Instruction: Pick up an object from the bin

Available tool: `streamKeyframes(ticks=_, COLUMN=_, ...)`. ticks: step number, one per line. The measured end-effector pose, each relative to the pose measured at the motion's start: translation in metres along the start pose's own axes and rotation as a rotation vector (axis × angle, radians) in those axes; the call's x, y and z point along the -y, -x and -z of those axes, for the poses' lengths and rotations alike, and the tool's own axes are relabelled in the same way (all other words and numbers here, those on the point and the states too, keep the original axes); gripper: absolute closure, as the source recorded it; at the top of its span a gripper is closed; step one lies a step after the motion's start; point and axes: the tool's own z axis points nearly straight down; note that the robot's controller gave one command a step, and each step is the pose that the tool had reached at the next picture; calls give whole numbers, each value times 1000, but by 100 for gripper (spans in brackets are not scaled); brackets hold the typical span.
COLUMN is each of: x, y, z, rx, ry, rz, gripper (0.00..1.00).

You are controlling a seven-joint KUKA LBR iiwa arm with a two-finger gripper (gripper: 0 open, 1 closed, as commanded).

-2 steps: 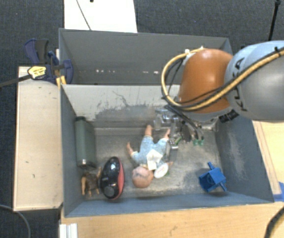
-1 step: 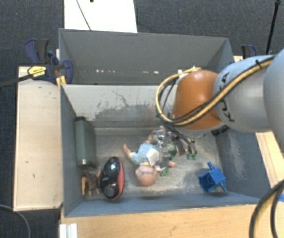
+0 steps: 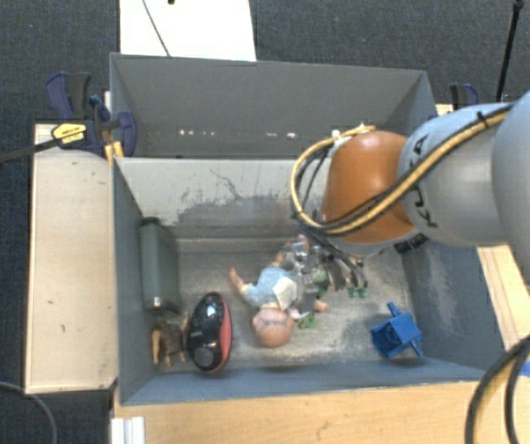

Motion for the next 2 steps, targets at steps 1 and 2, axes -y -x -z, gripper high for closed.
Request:
streamKeyframes(ticks=1, x=3, y=-3, z=37, rx=-17, ry=-3, rz=-2, gripper=100)
streamKeyframes(ticks=2, x=-5, y=-5, z=54, rx=4, ry=-4, rz=2, gripper=100)
